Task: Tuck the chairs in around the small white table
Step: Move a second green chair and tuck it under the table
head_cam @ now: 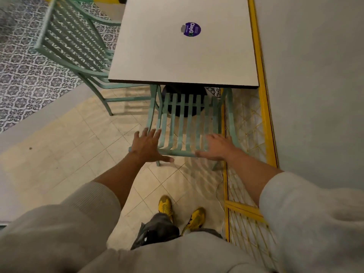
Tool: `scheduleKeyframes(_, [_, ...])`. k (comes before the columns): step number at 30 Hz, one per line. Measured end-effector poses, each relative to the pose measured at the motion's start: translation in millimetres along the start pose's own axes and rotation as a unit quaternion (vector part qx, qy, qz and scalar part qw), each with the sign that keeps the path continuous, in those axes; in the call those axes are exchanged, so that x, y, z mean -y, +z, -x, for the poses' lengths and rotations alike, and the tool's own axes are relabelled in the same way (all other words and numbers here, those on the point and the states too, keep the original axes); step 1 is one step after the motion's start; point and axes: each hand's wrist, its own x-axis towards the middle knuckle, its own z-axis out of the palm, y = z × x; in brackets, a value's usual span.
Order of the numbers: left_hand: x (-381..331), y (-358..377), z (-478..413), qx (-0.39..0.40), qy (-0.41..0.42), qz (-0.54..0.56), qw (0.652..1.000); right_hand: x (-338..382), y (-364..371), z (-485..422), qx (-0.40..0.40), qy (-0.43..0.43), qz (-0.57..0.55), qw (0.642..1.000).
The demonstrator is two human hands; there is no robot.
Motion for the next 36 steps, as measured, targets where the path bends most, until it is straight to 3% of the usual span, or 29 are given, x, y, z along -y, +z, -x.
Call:
scheduleKeyframes(4, [37.0, -3.6, 22.3, -0.004, -0.039, 0.040, 0.998, 37.4, -32.1, -19.7, -0.037, -0.042, 0.034, 0.998])
scheduleKeyframes(10, [114.8, 17.6, 69.9, -0.006, -0.104, 0.056, 0.993, 125.8, -36.1, -35.3, -0.011, -0.121, 0.083, 0.989])
scheduleKeyframes(20, [342.5, 13.9, 80.9, -0.032, -0.152, 0.033, 0.987, 341.9, -78.9, -112.1, 0.010, -0.170, 0.134, 0.976])
scheduleKeyframes(28, [499.8, -62.9, 51.2, -0.039, -0.099, 0.013, 0.994, 482.0, -150.7, -190.6, -0.041, -0.159, 0.127, 0.978])
scheduleKeyframes(36, [593.2, -110.5, -28.1, 0.037, -0.049, 0.042, 0.997, 555.1, -197.8, -280.4, -0.050, -0.139, 0.103, 0.984])
